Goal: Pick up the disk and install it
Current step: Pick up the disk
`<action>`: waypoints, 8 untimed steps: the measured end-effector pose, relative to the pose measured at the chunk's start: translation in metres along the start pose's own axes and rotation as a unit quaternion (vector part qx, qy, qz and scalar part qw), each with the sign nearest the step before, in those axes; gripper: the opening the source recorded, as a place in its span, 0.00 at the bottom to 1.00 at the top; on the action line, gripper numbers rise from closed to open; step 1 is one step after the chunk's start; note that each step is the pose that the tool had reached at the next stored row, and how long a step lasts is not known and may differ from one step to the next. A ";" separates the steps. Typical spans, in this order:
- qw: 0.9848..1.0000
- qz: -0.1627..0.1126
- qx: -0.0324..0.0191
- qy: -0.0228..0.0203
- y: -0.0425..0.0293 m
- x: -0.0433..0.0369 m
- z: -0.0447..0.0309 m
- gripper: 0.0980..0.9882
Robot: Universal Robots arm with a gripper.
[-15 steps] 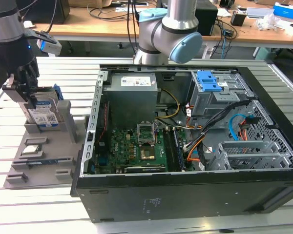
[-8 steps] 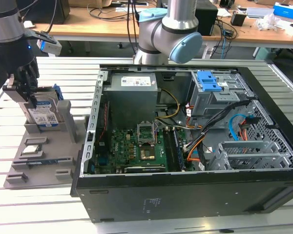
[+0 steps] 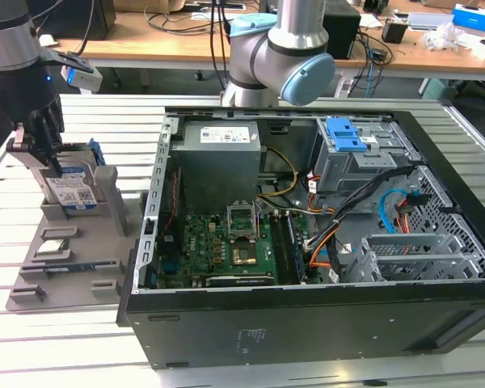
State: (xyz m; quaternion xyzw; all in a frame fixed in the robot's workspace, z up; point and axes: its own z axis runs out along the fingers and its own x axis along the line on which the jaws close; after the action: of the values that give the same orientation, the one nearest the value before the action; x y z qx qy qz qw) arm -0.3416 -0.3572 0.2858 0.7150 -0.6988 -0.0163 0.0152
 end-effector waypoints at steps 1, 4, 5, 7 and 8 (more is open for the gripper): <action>1.000 0.000 0.000 0.000 0.0000 0.0000 0.0000 0.30; 1.000 0.000 0.000 0.000 0.0000 0.0000 0.0001 0.30; 1.000 0.000 0.000 0.000 0.0000 0.0000 0.0001 0.30; 1.000 0.000 0.000 0.000 0.0000 0.0000 0.0002 0.30; 1.000 0.000 0.000 0.000 0.0000 0.0000 0.0002 0.30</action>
State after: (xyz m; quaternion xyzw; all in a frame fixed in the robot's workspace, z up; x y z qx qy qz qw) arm -0.3416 -0.3572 0.2856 0.7149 -0.6988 -0.0163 0.0151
